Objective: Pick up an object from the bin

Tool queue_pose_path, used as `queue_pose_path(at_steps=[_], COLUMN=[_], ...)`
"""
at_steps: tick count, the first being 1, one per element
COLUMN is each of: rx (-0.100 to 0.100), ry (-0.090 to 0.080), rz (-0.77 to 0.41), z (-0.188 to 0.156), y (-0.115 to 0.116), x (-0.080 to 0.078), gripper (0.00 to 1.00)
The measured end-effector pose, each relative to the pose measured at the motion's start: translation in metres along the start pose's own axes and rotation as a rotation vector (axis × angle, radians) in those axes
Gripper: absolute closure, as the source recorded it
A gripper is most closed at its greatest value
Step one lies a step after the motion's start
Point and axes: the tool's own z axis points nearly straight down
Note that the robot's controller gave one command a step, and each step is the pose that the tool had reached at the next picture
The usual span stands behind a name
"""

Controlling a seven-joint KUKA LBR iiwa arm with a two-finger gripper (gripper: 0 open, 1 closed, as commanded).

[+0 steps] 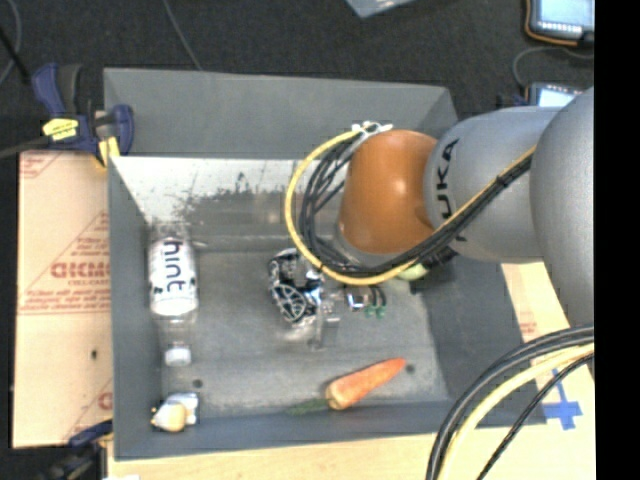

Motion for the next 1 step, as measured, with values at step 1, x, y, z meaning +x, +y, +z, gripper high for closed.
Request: queue_pose_path(at_steps=[1], rx=[0.0], ry=[-0.01], rz=[-0.266], z=[0.0296], y=[-0.0015], x=[0.002], gripper=[0.0])
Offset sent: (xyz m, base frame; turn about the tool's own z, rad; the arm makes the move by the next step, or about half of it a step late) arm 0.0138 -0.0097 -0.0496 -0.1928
